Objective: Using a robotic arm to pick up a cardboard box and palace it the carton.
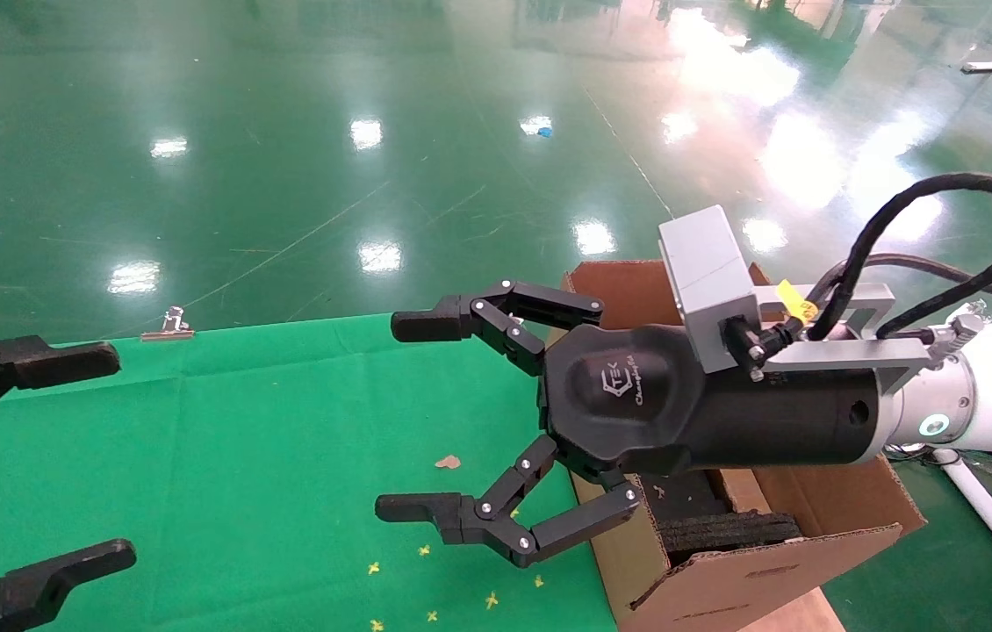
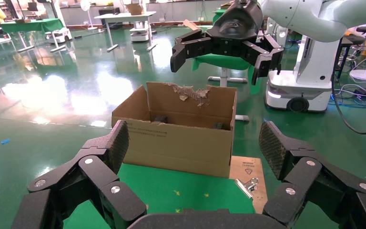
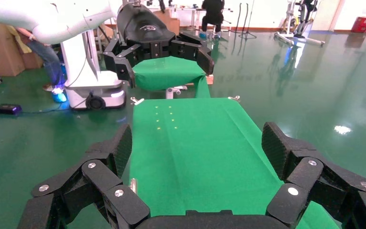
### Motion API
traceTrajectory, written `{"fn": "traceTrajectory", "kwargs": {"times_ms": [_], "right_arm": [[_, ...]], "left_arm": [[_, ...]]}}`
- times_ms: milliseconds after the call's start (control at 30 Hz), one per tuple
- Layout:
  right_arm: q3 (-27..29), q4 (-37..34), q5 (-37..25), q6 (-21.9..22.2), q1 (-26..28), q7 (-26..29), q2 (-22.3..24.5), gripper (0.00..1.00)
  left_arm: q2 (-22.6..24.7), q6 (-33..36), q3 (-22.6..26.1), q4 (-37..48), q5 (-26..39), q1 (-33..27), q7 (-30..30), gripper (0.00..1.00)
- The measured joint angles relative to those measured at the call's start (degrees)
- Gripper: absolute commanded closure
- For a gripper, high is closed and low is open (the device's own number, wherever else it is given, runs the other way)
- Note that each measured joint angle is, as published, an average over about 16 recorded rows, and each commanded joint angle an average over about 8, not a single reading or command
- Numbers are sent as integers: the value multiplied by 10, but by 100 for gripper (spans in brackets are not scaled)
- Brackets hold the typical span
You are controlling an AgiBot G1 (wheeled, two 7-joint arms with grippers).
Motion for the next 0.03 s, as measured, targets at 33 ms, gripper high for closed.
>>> {"fn": "traceTrajectory", "kwargs": {"times_ms": [33], "right_arm": [[0, 0, 0, 0, 0, 0, 0, 0]], "left_arm": [[0, 0, 0, 0, 0, 0, 0, 0]]}}
